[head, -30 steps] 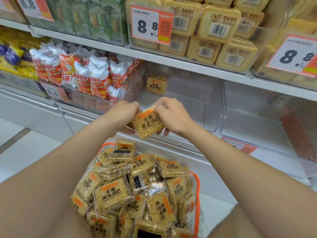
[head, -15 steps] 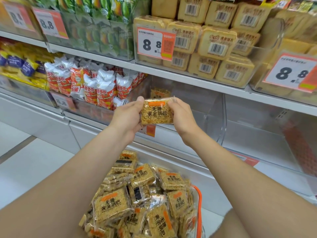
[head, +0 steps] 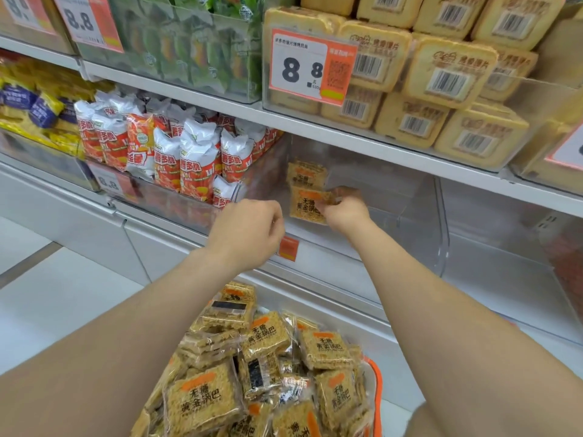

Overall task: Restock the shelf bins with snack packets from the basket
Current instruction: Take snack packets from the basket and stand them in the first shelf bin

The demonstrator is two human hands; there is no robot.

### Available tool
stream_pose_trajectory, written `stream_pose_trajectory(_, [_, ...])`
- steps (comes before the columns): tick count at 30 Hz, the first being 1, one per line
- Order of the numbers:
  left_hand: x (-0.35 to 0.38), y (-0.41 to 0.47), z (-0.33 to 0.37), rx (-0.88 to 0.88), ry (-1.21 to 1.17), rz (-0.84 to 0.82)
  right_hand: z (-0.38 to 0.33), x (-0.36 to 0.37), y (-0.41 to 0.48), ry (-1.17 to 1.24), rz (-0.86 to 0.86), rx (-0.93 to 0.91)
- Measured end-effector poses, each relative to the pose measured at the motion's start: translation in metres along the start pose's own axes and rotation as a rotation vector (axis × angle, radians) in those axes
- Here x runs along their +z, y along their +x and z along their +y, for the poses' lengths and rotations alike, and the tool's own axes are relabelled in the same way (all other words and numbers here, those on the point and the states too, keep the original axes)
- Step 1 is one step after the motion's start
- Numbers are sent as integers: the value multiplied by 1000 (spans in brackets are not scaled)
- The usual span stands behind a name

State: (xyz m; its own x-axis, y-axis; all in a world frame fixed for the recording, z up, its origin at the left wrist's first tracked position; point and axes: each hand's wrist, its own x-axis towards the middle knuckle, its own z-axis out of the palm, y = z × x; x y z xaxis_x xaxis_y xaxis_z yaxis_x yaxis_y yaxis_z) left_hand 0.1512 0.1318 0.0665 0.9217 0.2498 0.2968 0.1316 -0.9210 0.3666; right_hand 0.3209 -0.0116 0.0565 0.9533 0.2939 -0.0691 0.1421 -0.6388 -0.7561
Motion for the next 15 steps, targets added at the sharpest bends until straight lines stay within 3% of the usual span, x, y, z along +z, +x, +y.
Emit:
stream_pose_trajectory(3, [3, 2, -3, 50, 37, -32, -8, 12, 30, -118, -2, 54])
stream_pose_trajectory(8, [7, 9, -5, 68, 32, -50, -22, 25, 59, -277, 136, 82])
stream_pose_trajectory(15, [11, 9, -8, 64, 28, -62, -26, 40, 67, -104, 347, 146])
